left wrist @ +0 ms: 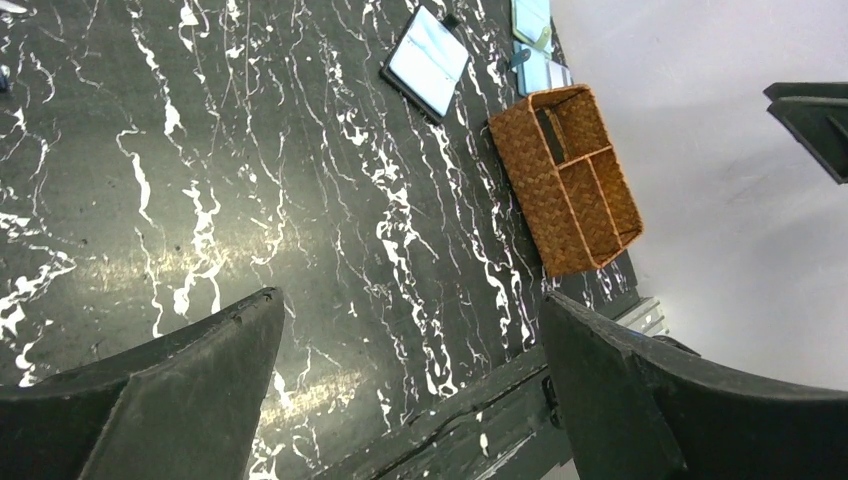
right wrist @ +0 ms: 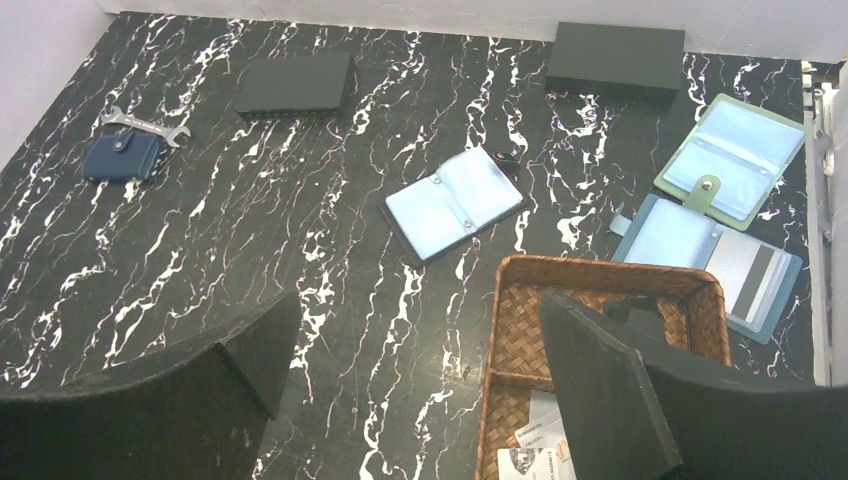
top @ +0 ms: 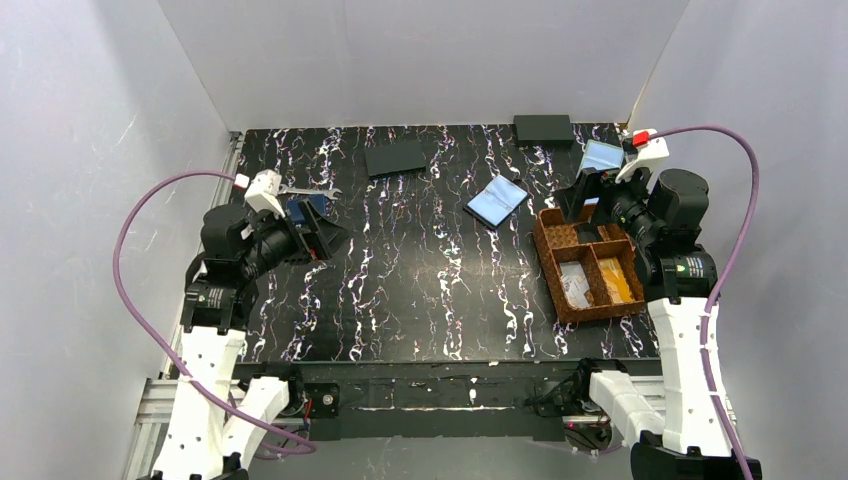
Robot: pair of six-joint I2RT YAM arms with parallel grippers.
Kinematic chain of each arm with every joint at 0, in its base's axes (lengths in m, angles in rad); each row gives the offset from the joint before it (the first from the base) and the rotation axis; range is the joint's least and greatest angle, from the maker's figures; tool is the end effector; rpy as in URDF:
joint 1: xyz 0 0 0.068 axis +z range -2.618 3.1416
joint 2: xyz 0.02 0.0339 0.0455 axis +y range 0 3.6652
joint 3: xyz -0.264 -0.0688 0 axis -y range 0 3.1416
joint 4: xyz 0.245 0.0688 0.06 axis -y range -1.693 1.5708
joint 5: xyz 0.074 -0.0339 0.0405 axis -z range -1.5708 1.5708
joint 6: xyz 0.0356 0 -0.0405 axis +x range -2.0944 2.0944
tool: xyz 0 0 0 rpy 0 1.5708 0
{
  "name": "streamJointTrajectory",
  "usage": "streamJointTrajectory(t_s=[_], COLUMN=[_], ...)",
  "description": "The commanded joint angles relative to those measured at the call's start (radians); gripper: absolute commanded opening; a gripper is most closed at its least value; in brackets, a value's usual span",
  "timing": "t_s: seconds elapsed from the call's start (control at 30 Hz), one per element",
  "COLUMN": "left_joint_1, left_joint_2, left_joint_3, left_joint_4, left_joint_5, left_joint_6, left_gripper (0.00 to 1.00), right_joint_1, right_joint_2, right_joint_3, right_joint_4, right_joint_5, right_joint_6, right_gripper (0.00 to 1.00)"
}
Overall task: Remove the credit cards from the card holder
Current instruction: Move the card holder to the center of the board.
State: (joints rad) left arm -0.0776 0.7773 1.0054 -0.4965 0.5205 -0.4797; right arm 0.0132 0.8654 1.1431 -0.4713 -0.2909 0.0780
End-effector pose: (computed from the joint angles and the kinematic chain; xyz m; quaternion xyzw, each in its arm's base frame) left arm 0.1562 -0.0299 0.3847 -0.0007 0.7842 -0.3579 0.5068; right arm 0.1739 0.0125 0.4186 -0.0673 0.7666 0.1405 0.6230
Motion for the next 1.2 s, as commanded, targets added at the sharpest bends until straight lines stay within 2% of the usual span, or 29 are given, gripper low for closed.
streamJointTrajectory(t_s=[0.0,0.37,0.43,0.6,0.73,0.83,0.9,1.07,1.17], left_joint_1=[0.006,0.006,0.005,0.007,0.01,0.013,0.033,0.165,0.185], left_joint_2=[-0.017,-0.016,-0.005,0.089,0.192,0.284,0.372,0.672,0.771], left_joint_3=[-0.001,-0.035,-0.055,-0.073,-0.087,-0.12,-0.105,0.08,0.154], left_joint_4=[-0.091,-0.086,-0.065,-0.026,0.056,0.199,0.256,0.202,0.206], left_joint_5=[-0.022,-0.07,-0.096,-0.197,-0.329,-0.384,-0.387,-0.273,-0.299], left_joint_6=[0.049,0.058,0.081,0.161,0.225,0.271,0.279,0.202,0.137], left_gripper=[0.98,0.98,0.98,0.98,0.98,0.98,0.98,0.94,0.94], right_joint_1=[-0.002,-0.002,-0.002,-0.002,-0.002,-0.002,-0.002,-0.002,-0.002], right_joint_2=[-0.013,-0.01,-0.005,0.048,0.119,0.146,0.157,0.152,0.13], right_joint_3=[0.032,-0.019,-0.066,-0.184,-0.23,-0.269,-0.307,-0.332,-0.346], right_joint_4=[0.009,0.047,0.072,0.07,0.076,0.104,0.144,0.132,0.137], right_joint_5=[-0.016,-0.065,-0.17,-0.53,-0.606,-0.629,-0.657,-0.686,-0.691], right_joint_6=[0.022,-0.003,-0.067,-0.36,-0.454,-0.493,-0.493,-0.526,-0.513], right_gripper=[0.98,0.98,0.98,0.98,0.98,0.98,0.98,0.99,0.98])
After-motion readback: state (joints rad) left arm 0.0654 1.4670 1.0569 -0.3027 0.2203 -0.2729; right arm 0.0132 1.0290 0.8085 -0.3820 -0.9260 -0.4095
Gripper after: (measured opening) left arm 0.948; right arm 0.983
